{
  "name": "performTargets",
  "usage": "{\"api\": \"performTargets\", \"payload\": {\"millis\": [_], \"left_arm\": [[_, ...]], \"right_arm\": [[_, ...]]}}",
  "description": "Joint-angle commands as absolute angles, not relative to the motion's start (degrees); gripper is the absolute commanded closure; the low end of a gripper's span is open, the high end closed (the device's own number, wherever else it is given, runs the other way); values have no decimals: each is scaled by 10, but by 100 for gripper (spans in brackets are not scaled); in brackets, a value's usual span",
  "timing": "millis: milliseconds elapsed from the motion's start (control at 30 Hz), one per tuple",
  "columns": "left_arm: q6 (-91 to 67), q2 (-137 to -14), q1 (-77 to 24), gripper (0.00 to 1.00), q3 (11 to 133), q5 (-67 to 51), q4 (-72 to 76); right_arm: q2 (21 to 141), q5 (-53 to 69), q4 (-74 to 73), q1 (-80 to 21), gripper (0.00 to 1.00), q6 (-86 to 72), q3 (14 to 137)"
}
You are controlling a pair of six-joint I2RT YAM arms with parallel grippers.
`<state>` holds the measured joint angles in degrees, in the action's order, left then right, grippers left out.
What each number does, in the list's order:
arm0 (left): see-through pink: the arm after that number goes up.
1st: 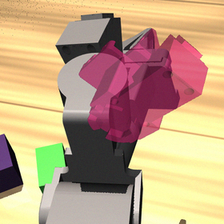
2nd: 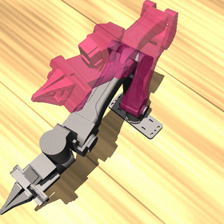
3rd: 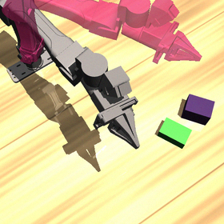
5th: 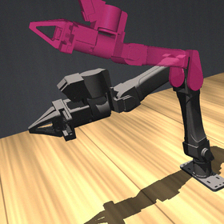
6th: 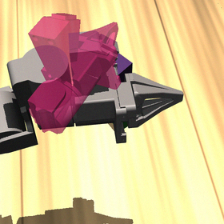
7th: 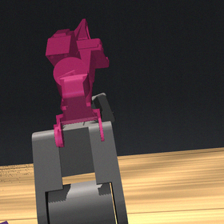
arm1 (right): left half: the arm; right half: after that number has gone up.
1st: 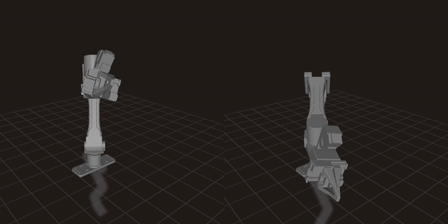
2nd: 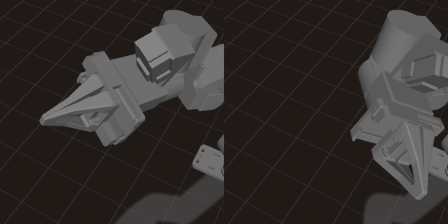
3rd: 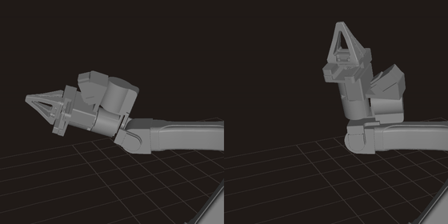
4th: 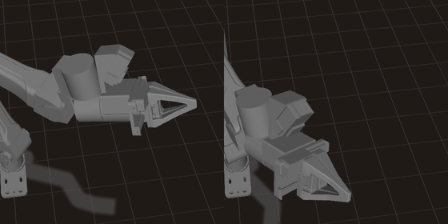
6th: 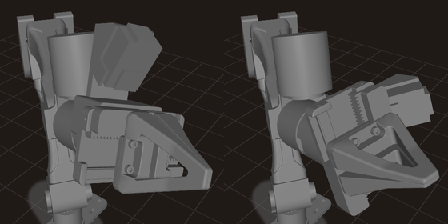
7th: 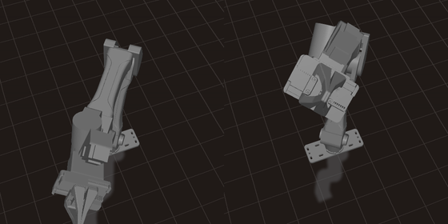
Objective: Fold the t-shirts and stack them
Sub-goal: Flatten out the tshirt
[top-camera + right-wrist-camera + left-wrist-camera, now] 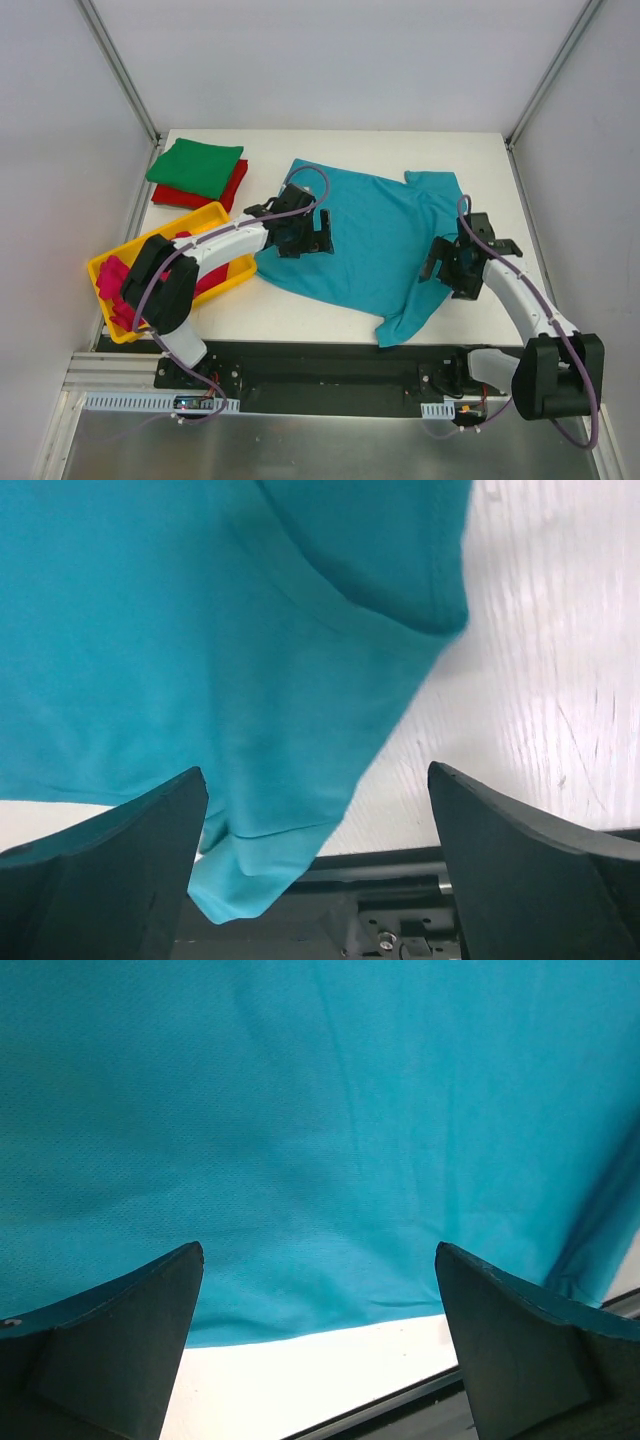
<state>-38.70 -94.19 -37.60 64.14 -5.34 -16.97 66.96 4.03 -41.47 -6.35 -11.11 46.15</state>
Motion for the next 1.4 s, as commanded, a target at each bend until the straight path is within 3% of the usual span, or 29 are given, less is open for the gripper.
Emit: {"api": "performTargets", "payload": {"millis": [0, 100, 233, 467, 567, 633, 1100, 1233, 1300, 1367], "left_arm": [[-359, -953, -372, 1, 645, -38, -183], [-359, -961, -365, 1, 636, -28, -183], [-359, -974, -352, 1, 623, -30, -178], [-365, -974, -346, 1, 585, -41, -155], [-366, -972, -345, 1, 571, -33, -148], [-368, -976, -343, 1, 566, -29, -148], [-379, -952, -341, 1, 543, -77, -148], [-380, -912, -341, 1, 528, -95, -149], [-376, -886, -342, 1, 526, -109, -151], [-367, -862, -342, 1, 531, -121, -151]], "right_arm": [[624, -19, -402, -63, 10, -163, 423], [623, -48, -395, -62, 16, -168, 396], [670, -57, -361, -59, 37, -159, 389], [798, -82, -346, -56, 56, -167, 415], [823, -98, -346, -51, 81, -164, 426], [830, -117, -352, -48, 90, -156, 439], [965, -204, -421, 82, 89, -82, 597], [953, -241, -474, 93, 65, -103, 634], [921, -238, -483, 93, 34, -105, 643], [882, -190, -474, 92, 22, -93, 642]]}}
